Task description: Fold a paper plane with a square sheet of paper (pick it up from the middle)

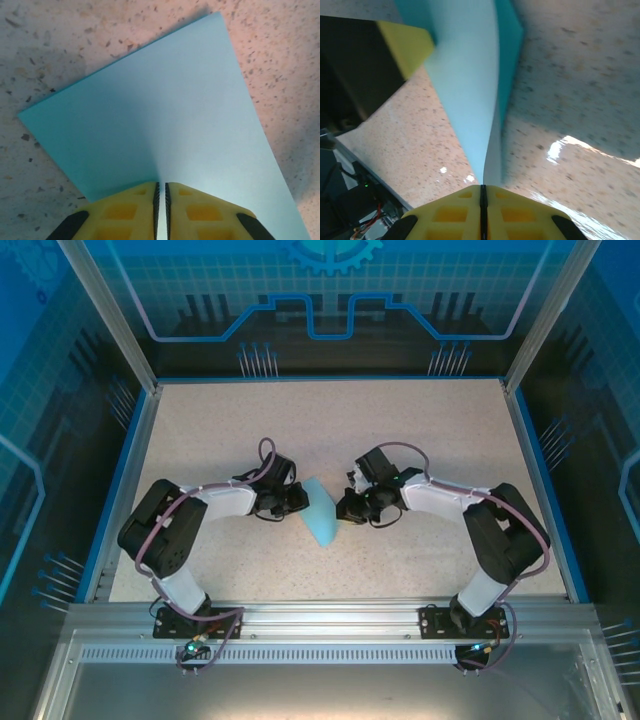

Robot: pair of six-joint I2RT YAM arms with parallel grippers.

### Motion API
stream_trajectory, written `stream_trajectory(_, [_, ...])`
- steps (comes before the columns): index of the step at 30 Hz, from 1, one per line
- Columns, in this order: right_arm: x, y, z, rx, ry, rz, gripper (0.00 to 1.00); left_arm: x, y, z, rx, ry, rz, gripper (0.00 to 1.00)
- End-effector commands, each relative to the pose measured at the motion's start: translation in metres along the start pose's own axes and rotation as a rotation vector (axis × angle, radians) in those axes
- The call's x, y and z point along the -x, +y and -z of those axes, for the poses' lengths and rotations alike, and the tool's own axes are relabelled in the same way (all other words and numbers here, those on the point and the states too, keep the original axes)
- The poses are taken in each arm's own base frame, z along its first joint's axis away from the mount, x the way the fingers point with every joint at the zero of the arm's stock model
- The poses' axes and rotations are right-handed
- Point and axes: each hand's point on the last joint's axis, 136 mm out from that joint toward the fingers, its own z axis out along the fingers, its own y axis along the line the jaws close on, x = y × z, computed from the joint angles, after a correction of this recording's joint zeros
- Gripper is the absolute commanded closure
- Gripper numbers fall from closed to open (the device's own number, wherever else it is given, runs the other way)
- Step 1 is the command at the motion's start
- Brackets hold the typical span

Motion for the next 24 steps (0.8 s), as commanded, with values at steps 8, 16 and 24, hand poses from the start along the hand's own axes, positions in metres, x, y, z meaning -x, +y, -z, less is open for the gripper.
stream_trajectory(8, [0.013, 0.043, -0.022, 0.116, 0.03, 0.101, 0.9, -0.009, 0.013, -0.008, 0.03, 0.028, -0.015, 0.88])
stream_trajectory(16, [0.011, 0.043, -0.043, 0.096, 0.076, 0.107, 0.9, -0.008, 0.009, -0.011, 0.013, 0.03, -0.016, 0.89])
stream_trajectory(24, [0.013, 0.027, -0.053, 0.04, 0.076, 0.076, 0.89, -0.006, 0.003, -0.011, -0.008, 0.03, -0.018, 0.89])
